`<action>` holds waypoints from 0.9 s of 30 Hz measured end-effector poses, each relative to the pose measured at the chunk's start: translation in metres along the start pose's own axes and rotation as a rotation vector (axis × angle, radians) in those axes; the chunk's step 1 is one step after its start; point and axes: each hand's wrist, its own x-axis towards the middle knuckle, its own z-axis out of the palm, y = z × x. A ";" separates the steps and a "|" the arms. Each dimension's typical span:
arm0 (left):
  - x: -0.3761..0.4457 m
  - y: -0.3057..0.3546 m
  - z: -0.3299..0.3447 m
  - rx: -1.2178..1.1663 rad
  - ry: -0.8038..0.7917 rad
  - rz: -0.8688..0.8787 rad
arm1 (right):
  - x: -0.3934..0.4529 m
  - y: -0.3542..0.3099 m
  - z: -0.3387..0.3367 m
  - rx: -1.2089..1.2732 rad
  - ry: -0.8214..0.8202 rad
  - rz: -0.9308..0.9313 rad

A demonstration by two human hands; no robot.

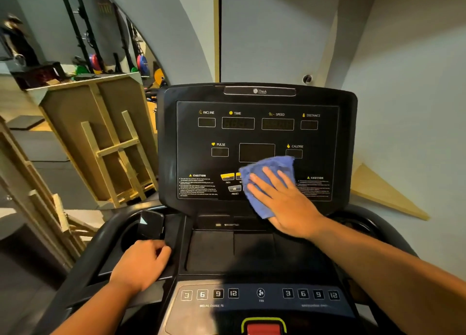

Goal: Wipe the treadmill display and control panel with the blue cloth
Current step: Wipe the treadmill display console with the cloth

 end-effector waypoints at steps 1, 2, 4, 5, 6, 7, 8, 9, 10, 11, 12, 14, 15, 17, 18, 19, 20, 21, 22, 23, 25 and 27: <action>0.000 0.000 0.000 -0.002 -0.003 0.003 | 0.017 -0.010 -0.004 0.010 0.026 -0.030; 0.000 0.000 0.001 -0.003 -0.006 0.002 | 0.032 -0.020 -0.007 0.023 0.047 -0.058; 0.000 -0.001 0.001 0.000 -0.002 -0.001 | 0.050 -0.034 -0.011 0.030 0.057 -0.099; 0.001 -0.002 0.002 0.006 0.004 0.002 | 0.052 -0.036 -0.010 0.028 0.051 -0.118; 0.001 -0.003 0.002 0.009 0.009 0.006 | 0.048 -0.032 -0.009 0.026 0.039 -0.145; 0.001 -0.004 0.003 0.006 0.015 0.012 | 0.040 -0.025 -0.007 0.022 0.018 -0.179; 0.000 -0.004 0.003 0.001 0.022 0.014 | 0.027 -0.016 -0.005 0.013 -0.007 -0.211; 0.000 -0.004 0.003 -0.003 0.031 0.019 | 0.011 -0.005 -0.002 0.002 -0.028 -0.235; -0.001 -0.004 0.003 -0.006 0.038 0.024 | -0.006 0.007 0.001 -0.011 -0.043 -0.247; -0.001 -0.004 0.004 -0.007 0.046 0.031 | -0.021 0.020 0.004 -0.021 -0.055 -0.249; -0.001 -0.003 0.004 -0.007 0.054 0.035 | -0.035 0.032 0.004 -0.031 -0.070 -0.244; -0.001 -0.002 0.003 -0.008 0.063 0.035 | -0.050 0.052 0.001 -0.055 -0.104 -0.246; -0.001 -0.002 0.003 -0.011 0.065 0.036 | -0.052 0.058 -0.002 -0.066 -0.121 -0.258; -0.002 -0.001 0.002 -0.013 0.065 0.043 | -0.048 0.059 -0.007 -0.079 -0.150 -0.281; -0.002 -0.001 0.002 -0.013 0.064 0.046 | -0.043 0.055 -0.009 -0.078 -0.158 -0.292; -0.002 -0.001 0.001 -0.013 0.065 0.050 | -0.034 0.048 -0.011 -0.074 -0.157 -0.311; -0.002 -0.001 0.001 -0.010 0.066 0.054 | -0.023 0.038 -0.011 -0.068 -0.148 -0.333; -0.002 -0.001 0.002 -0.006 0.067 0.058 | -0.009 0.026 -0.010 -0.056 -0.135 -0.353; -0.002 0.000 0.002 -0.003 0.069 0.060 | 0.006 0.011 -0.009 -0.040 -0.118 -0.370; -0.002 0.000 0.002 -0.004 0.068 0.059 | 0.022 -0.005 -0.009 -0.025 -0.095 -0.383; -0.002 0.001 0.001 -0.006 0.067 0.055 | 0.052 -0.037 -0.010 0.002 -0.047 -0.398; -0.002 0.001 0.001 -0.001 0.068 0.048 | 0.074 -0.064 -0.012 0.045 -0.010 -0.396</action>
